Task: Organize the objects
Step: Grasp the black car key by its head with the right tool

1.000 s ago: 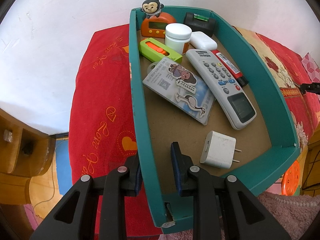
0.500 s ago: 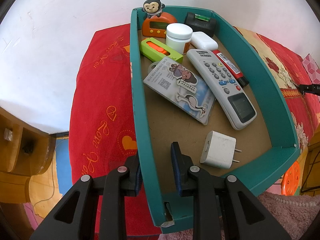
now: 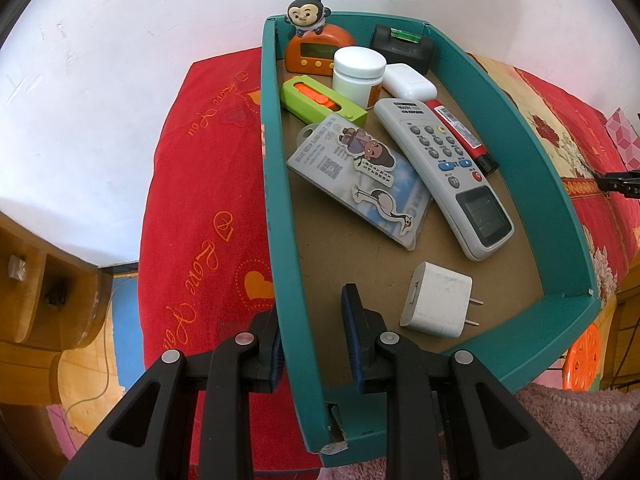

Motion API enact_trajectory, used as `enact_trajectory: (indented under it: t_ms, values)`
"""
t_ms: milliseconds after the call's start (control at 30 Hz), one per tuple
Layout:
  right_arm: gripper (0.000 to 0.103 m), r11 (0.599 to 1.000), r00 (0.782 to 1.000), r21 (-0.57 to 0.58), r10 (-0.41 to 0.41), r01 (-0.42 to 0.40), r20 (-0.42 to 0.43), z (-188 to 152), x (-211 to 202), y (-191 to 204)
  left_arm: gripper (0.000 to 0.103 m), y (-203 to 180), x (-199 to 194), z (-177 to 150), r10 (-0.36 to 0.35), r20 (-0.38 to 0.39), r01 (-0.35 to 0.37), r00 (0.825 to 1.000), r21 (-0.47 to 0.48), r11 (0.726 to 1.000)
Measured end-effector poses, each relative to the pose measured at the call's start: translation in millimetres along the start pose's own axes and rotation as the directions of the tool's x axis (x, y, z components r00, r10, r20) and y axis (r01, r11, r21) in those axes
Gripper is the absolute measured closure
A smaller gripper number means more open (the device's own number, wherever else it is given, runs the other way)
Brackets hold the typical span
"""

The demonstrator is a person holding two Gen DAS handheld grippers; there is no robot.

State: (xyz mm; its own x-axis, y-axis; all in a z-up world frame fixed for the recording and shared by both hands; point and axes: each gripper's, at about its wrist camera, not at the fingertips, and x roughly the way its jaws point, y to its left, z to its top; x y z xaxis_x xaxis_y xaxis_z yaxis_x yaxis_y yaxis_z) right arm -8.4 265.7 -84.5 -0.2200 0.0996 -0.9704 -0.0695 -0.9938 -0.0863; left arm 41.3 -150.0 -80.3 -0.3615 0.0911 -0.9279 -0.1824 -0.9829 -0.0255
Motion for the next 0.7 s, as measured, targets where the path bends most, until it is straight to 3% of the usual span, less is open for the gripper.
enact_trajectory:
  t_ms: [167,467,700]
  values:
    - [0.064,0.999,1.000,-0.038,-0.017,0.017,-0.001,2,3,5,0.078,0,0,0,0.000,0.000,0.000,1.000,-0.001,1.000]
    - [0.070,0.999,0.999,-0.008,-0.035,0.035,-0.015,-6,-3,11,0.079,2,-1,-1,0.000,0.002,0.000,1.000,-0.005,1.000]
    - [0.069,0.995,0.994,0.024,0.101,-0.101,-0.028,-24,-18,34,0.078,2,-1,-2,-0.001,0.001,0.001,1.000,-0.002,1.000]
